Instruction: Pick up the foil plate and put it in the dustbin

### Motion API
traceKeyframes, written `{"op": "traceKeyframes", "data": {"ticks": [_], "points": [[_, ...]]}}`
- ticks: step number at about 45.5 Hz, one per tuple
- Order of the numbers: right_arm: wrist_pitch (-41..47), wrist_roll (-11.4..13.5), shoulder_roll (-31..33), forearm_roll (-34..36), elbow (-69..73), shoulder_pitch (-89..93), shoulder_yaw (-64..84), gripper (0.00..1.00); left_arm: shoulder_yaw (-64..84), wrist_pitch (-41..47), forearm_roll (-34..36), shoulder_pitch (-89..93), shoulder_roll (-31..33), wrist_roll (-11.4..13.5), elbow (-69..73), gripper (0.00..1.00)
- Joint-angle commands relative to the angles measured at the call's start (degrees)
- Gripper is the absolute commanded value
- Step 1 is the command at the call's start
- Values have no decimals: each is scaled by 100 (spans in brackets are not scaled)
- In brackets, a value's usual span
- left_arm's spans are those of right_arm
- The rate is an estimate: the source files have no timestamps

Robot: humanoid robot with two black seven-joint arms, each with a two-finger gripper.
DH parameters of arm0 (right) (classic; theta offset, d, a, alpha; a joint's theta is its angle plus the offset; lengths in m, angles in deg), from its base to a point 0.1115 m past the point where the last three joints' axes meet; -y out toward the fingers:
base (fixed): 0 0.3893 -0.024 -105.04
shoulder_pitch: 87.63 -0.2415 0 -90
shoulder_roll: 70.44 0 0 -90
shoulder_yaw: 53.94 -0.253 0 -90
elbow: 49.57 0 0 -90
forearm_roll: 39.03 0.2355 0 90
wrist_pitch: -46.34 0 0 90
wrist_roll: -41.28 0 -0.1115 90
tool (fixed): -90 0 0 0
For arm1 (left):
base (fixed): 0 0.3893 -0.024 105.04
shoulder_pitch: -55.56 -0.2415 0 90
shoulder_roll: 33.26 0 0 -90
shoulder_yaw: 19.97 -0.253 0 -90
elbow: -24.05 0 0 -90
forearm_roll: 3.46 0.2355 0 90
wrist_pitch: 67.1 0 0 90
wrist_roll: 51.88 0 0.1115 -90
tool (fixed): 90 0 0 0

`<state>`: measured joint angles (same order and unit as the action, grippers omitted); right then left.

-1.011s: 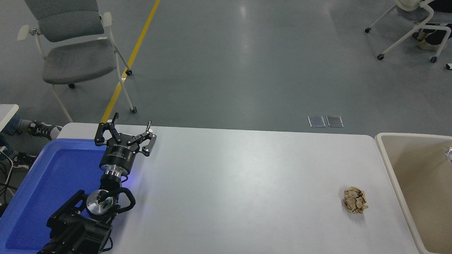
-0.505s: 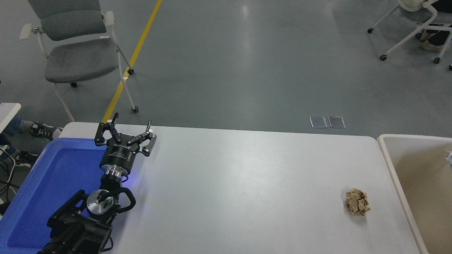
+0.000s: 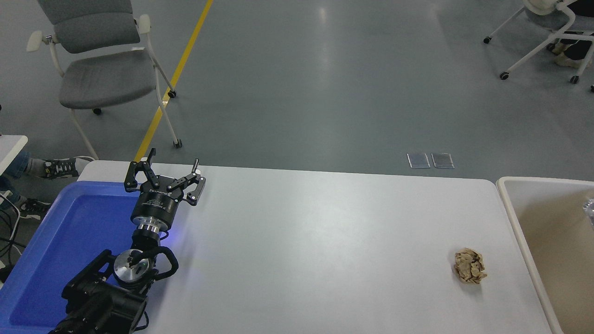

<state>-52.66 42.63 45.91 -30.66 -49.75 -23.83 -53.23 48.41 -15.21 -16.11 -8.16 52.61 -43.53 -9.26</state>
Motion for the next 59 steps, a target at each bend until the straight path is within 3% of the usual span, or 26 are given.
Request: {"op": "traceKeyframes", "data": {"ticks": [1, 4, 6, 7, 26, 35, 59], "points": [[3, -12, -60, -2, 0, -25, 8, 62, 0, -3, 0, 0, 0, 0, 0, 99], [3, -12, -68, -2, 0, -25, 8, 77, 0, -3, 0, 0, 0, 0, 0, 99], [3, -12, -68, -11, 0, -34, 8, 97, 0, -3, 0, 0, 0, 0, 0, 99], [12, -12, -68, -2, 0, -34, 8, 100, 0, -3, 0, 0, 0, 0, 0, 99], [135, -12, -60, -28, 27, -429, 43, 100, -9, -3, 0, 0, 0, 0, 0, 99], [442, 14, 37, -564, 0, -965, 201, 100, -9, -3, 0, 0, 0, 0, 0, 99], [1093, 49, 1232, -924, 772, -2722, 1545, 100, -9, -3, 0, 0, -9, 0, 0, 99]]}}
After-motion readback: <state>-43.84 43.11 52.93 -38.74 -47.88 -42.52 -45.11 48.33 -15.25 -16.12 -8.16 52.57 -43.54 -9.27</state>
